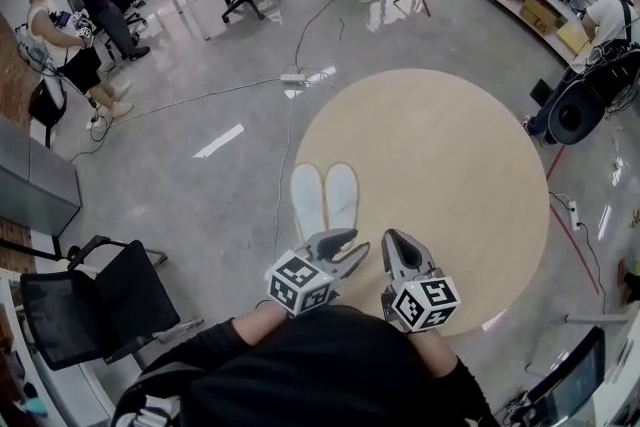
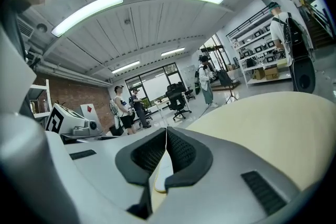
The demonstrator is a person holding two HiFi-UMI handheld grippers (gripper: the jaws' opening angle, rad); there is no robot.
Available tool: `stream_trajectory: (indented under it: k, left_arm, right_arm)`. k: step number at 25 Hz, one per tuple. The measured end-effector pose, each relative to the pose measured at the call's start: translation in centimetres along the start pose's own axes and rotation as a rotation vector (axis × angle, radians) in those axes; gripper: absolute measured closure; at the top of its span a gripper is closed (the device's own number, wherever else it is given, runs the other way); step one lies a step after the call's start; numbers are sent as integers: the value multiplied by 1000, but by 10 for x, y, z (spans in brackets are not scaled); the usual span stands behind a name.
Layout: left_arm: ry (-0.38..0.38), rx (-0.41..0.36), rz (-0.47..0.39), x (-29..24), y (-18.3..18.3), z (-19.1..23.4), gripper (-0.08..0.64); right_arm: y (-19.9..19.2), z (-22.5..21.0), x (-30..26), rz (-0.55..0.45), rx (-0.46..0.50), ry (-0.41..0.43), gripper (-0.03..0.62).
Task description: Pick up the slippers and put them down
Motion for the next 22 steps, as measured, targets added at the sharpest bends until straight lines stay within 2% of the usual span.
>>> stream_trajectory:
  k: [12, 22]
  left_arm:
    - [-131, -21, 30, -36, -1, -43, 405]
    - [-201, -34, 51, -62, 2, -64, 405]
  right_arm:
    - [5, -42, 58, -90, -61, -157, 577]
    - [13, -66, 85, -129, -85, -233, 575]
Point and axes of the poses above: the fingertips, and each gripper's own axes: x backward along the fingers, z to its left, y out of its top, the point moved 3 cm from there along x, backward along the fingers, and after that the axes turned 12 degrees about -x, right-handed, at the moved point
